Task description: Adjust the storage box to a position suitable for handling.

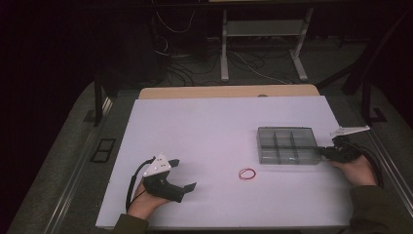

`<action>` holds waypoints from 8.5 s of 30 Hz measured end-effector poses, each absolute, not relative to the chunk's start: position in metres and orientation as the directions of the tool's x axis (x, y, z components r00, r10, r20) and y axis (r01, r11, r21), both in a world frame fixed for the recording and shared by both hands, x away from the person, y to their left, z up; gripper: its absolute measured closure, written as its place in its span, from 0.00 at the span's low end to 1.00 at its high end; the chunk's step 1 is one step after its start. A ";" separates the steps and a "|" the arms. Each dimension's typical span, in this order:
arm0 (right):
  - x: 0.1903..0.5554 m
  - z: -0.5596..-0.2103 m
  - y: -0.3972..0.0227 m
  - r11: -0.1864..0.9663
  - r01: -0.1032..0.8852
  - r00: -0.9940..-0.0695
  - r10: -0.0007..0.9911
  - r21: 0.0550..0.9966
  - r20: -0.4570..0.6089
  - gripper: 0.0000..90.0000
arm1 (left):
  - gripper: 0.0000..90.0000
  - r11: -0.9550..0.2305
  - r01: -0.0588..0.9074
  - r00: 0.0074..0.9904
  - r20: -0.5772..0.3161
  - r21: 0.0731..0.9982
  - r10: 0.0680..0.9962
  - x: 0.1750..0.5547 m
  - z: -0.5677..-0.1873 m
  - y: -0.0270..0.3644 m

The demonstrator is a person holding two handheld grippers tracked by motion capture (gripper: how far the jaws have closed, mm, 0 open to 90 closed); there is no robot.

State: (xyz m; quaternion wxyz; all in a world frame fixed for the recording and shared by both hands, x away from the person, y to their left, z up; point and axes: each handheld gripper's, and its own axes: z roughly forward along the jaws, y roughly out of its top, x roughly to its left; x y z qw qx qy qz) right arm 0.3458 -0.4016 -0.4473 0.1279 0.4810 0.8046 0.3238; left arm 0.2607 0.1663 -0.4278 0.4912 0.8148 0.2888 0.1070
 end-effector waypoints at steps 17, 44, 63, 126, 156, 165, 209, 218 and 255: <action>0.348 -0.447 -0.378 0.367 0.665 -0.548 0.831 0.650 0.092 0.99 | 0.00 -0.355 0.366 0.812 -0.109 0.860 0.574 0.261 -0.428 0.166; 0.356 -0.442 -0.343 0.391 0.634 -0.596 0.797 0.666 0.100 0.99 | 0.00 -0.352 0.369 0.812 -0.114 0.860 0.573 0.262 -0.429 0.165; 0.368 -0.440 -0.289 0.431 0.592 -0.665 0.738 0.681 0.111 0.99 | 0.00 -0.357 0.360 0.818 -0.108 0.862 0.565 0.261 -0.428 0.165; 0.368 -0.435 -0.187 0.478 0.464 -0.809 0.572 0.746 0.137 0.84 | 0.00 -0.329 0.362 0.809 -0.119 0.872 0.576 0.261 -0.427 0.168; 0.283 -0.426 -0.279 0.317 0.464 -0.703 0.700 0.827 0.126 0.17 | 0.00 -0.336 0.361 0.807 -0.112 0.870 0.579 0.261 -0.425 0.168; 0.263 -0.439 -0.293 0.315 0.470 -0.693 0.710 0.824 0.124 0.13 | 0.00 -0.325 0.362 0.801 -0.113 0.874 0.589 0.267 -0.420 0.165; 0.248 -0.447 -0.297 0.303 0.464 -0.676 0.729 0.833 0.111 0.13 | 0.48 -0.356 0.490 0.709 -0.127 0.796 0.694 0.404 -0.387 0.113; 0.248 -0.447 -0.298 0.288 0.465 -0.671 0.731 0.837 0.121 0.13 | 0.73 -0.407 0.559 0.681 -0.120 0.723 0.722 0.433 -0.390 0.103; 0.248 -0.447 -0.298 0.297 0.461 -0.676 0.728 0.836 0.115 0.13 | 0.99 -0.538 0.613 0.696 -0.073 0.578 0.714 0.455 -0.410 0.065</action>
